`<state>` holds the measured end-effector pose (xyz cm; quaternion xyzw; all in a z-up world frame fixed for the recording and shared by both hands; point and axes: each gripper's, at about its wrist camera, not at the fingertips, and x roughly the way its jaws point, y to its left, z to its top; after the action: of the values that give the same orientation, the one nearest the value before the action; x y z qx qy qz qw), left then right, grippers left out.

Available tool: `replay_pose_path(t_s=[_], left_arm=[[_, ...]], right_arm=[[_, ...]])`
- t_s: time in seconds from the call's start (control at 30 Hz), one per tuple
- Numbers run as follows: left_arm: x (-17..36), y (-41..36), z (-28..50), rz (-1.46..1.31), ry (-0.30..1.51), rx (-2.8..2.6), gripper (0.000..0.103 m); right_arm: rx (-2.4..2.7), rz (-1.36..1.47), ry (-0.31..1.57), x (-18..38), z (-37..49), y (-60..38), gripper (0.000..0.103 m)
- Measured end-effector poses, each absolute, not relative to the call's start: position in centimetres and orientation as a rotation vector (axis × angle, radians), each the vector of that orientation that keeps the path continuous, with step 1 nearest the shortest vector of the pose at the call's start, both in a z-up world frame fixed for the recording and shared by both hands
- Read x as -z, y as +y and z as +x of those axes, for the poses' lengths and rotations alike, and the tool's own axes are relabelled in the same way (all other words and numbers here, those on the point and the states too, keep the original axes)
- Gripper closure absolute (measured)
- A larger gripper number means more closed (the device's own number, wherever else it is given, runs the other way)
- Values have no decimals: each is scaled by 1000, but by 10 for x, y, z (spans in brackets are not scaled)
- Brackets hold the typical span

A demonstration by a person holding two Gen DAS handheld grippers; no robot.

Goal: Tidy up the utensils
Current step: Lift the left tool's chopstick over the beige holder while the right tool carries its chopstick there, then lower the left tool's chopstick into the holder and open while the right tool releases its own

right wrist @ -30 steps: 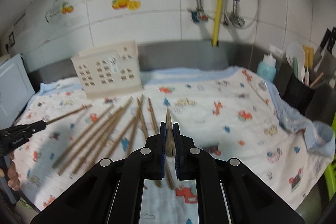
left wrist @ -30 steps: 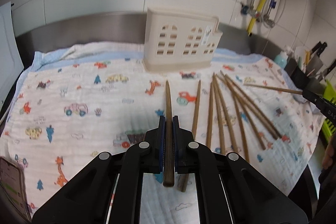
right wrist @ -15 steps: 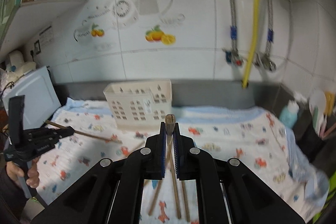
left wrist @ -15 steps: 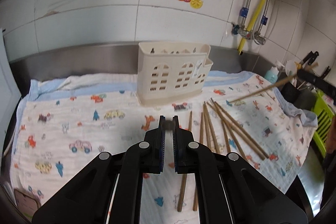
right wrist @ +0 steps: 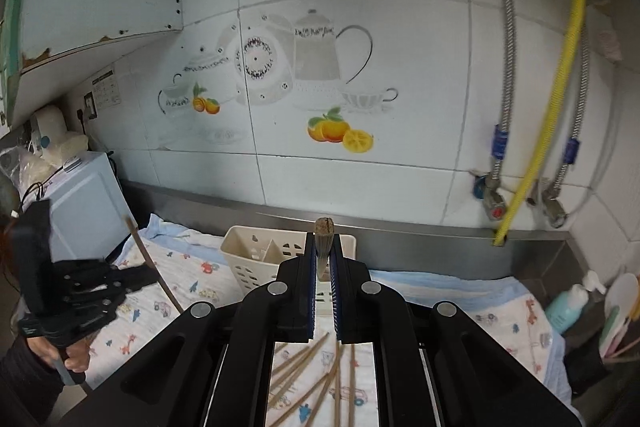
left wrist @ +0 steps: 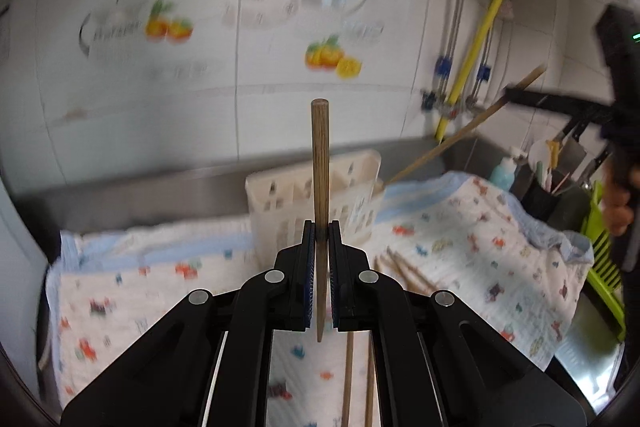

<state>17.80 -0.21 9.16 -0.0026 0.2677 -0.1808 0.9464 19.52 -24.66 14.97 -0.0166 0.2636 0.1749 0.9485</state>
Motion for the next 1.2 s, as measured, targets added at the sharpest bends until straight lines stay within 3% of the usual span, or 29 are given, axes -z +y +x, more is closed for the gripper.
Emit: replay_pose_path(t_s=[0.3, 0.47, 0.97, 1.2], left_arm=[[-167, -15, 213, 21, 368, 311, 98], [-177, -15, 244, -5, 330, 256, 98], [-100, -16, 304, -43, 547, 243, 97], [-94, -13, 305, -49, 567, 227, 95]], right_arm=[[-337, -49, 611, -132, 241, -234, 97], [-334, -62, 633, -123, 255, -232, 97], [-337, -60, 698, -88, 276, -225, 97], [-323, -67, 690, -82, 275, -224, 94]])
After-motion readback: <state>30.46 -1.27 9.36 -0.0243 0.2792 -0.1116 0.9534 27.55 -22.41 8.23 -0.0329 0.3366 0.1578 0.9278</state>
